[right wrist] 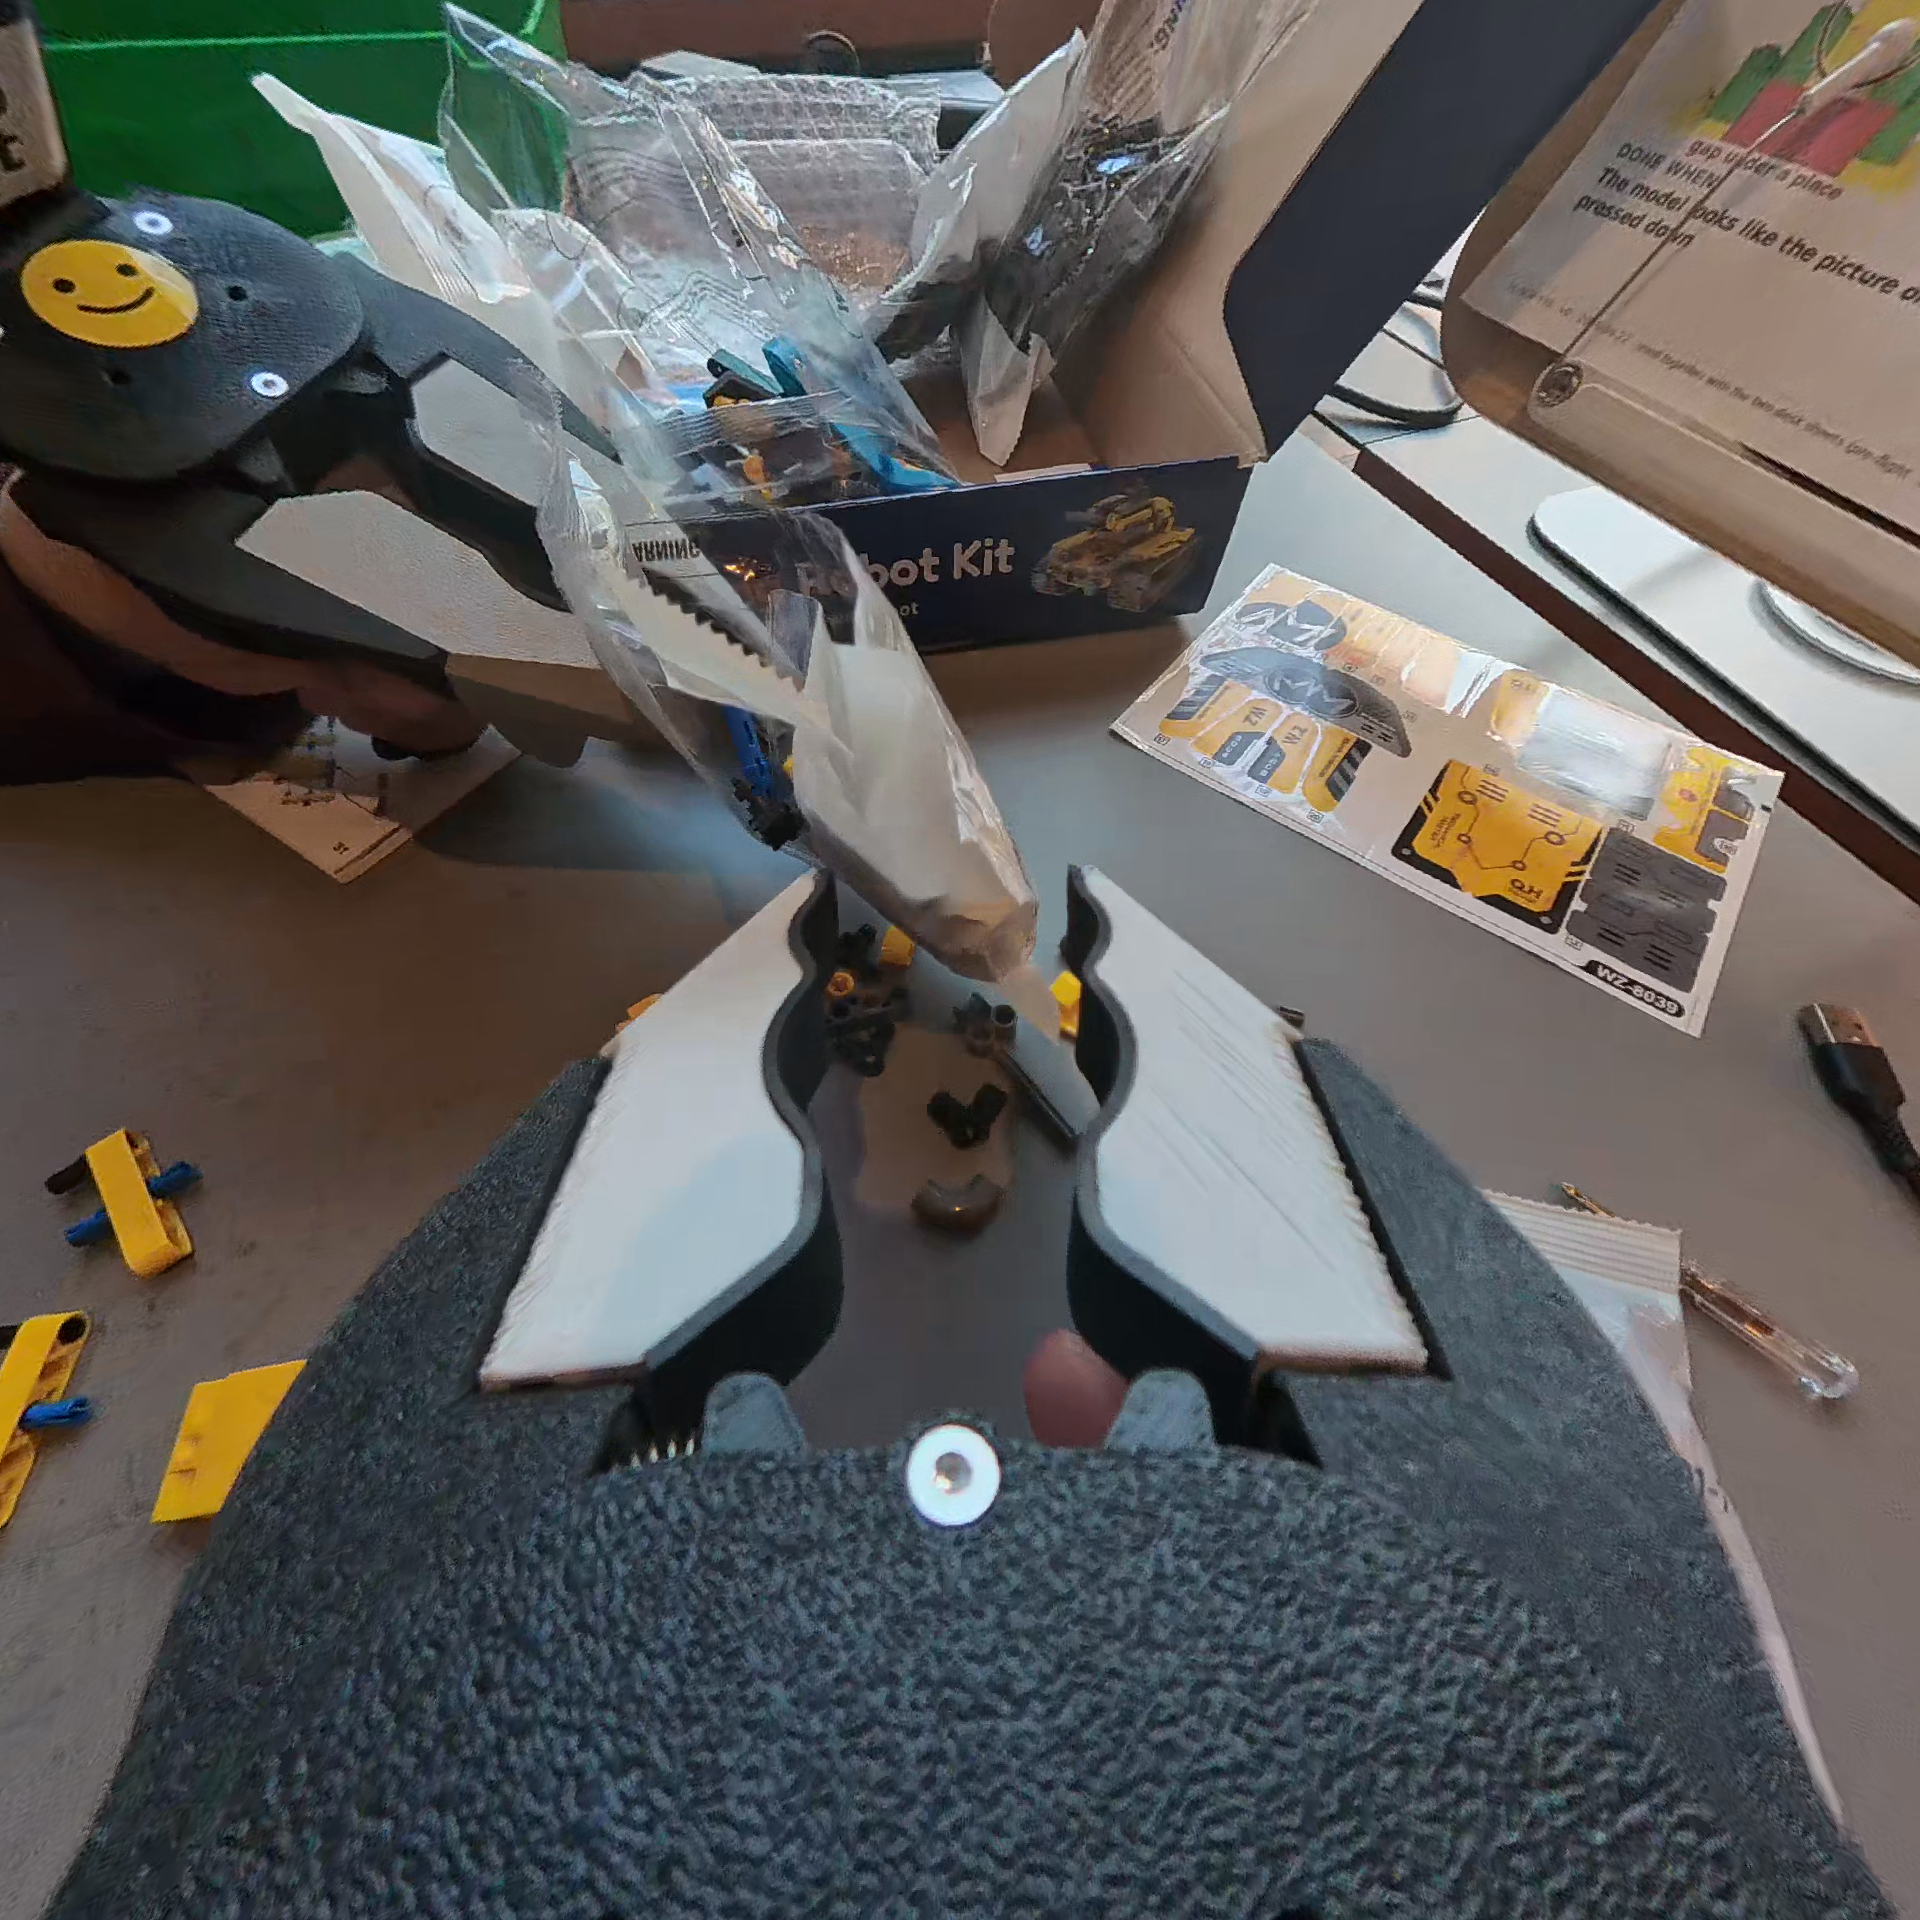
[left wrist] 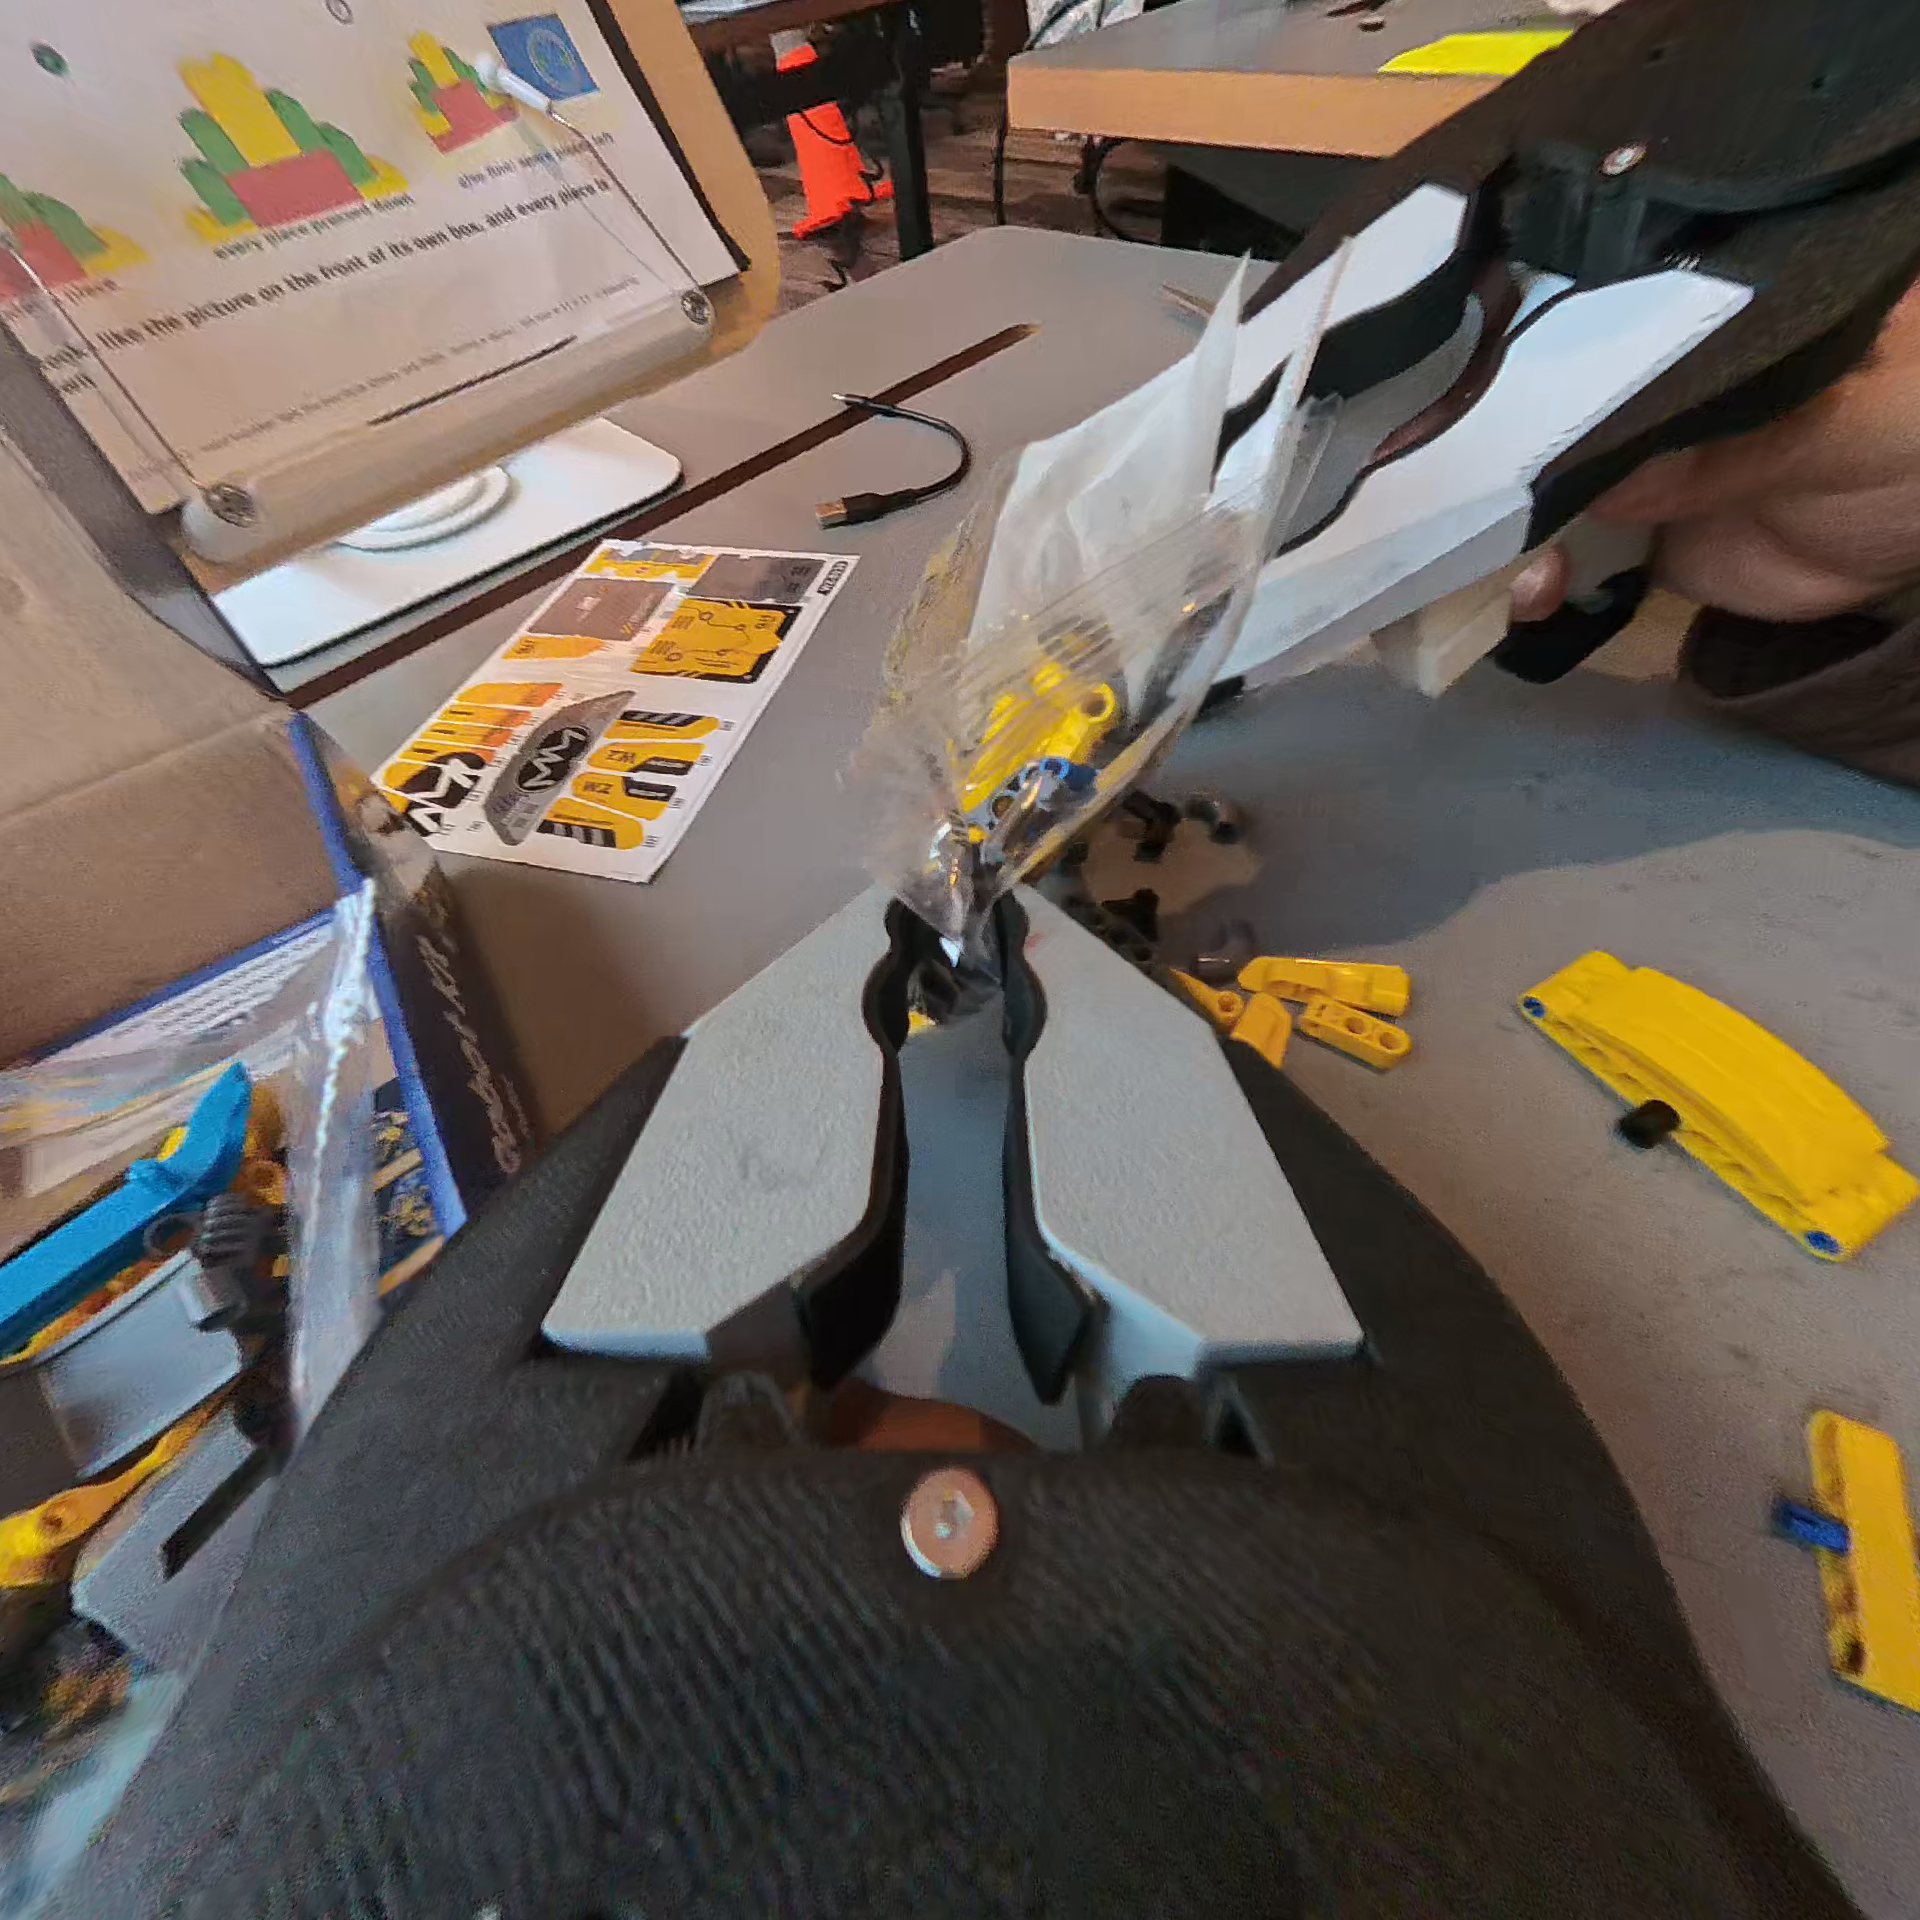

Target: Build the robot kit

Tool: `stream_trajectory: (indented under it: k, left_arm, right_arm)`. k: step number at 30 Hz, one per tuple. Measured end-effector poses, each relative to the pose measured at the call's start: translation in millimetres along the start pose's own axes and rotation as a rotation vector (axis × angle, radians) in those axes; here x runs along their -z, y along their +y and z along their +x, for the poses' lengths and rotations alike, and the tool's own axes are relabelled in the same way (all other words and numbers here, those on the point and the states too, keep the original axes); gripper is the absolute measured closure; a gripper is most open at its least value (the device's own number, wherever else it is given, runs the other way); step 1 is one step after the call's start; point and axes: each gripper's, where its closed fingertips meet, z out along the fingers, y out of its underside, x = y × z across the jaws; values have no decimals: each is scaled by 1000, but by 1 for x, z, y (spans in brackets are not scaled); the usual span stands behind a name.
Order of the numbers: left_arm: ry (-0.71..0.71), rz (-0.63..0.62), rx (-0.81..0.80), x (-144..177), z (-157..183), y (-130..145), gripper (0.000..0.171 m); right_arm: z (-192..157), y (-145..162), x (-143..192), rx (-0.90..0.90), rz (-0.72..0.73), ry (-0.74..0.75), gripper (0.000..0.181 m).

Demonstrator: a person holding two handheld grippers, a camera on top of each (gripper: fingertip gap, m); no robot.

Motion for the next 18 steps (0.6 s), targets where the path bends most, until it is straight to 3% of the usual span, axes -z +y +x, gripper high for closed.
stream_trajectory:
  k: [4, 7, 13, 18]
  left_arm:
    - [104, 21, 108, 3, 10, -6, 161]
    - [185, 18, 208, 7, 13, -7, 161]
    - [195, 3, 252, 7, 9, -5, 160]
    - [185, -19, 237, 7, 6, -1, 147]
  right_arm:
    - [-6, 1, -2, 1, -6, -33, 142]
    - [-12, 0, 0, -14, -11, -77, 162]
    - [-12, -3, 0, -100, 7, -105, 167]
    - [-5, -1, 0, -166, 4, -98, 168]
